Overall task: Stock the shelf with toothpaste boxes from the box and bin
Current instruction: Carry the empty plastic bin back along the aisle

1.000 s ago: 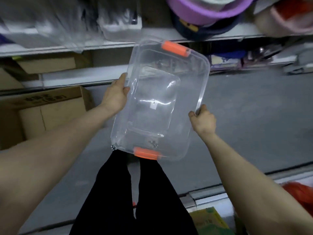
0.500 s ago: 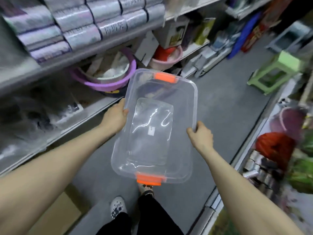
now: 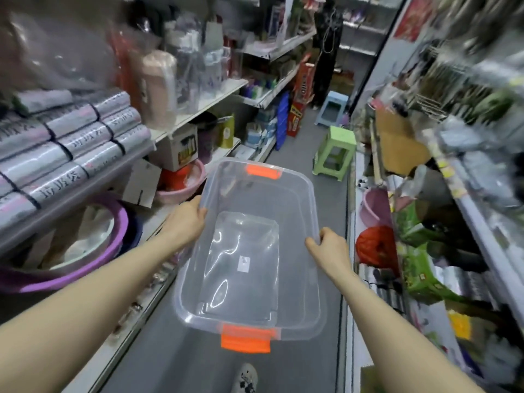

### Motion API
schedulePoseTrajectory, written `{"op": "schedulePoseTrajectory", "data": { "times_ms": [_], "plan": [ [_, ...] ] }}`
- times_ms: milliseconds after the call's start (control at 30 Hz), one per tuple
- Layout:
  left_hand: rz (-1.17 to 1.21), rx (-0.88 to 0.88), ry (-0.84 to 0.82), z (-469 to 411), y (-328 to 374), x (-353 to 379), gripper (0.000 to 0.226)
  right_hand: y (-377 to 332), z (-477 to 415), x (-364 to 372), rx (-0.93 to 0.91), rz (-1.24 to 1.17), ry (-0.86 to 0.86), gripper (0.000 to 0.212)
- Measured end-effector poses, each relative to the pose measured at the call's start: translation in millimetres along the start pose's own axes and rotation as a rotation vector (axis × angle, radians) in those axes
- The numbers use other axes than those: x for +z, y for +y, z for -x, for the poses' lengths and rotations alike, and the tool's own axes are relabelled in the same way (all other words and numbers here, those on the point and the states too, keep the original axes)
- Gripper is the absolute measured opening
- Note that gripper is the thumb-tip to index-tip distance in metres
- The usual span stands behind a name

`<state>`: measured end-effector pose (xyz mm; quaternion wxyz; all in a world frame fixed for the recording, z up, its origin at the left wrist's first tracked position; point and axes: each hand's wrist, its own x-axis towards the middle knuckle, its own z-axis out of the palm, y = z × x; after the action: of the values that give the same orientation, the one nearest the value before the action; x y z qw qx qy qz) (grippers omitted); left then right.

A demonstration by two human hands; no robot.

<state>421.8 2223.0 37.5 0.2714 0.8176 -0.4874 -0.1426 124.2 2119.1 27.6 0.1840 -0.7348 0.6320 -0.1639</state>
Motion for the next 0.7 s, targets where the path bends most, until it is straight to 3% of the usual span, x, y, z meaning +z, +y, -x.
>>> {"op": "schedulePoseTrajectory", "data": {
  "times_ms": [367,700],
  "plan": [
    [-0.034,0.118,0.003,-183,104,26,0.021,6,-174,-46,0.061,0.023,0.087,0.035],
    [-0.031,0.127,-0.015,-363,141,57,0.027,-8,-342,-47,0.094,0.034,0.1,0.031]
  ]
}}
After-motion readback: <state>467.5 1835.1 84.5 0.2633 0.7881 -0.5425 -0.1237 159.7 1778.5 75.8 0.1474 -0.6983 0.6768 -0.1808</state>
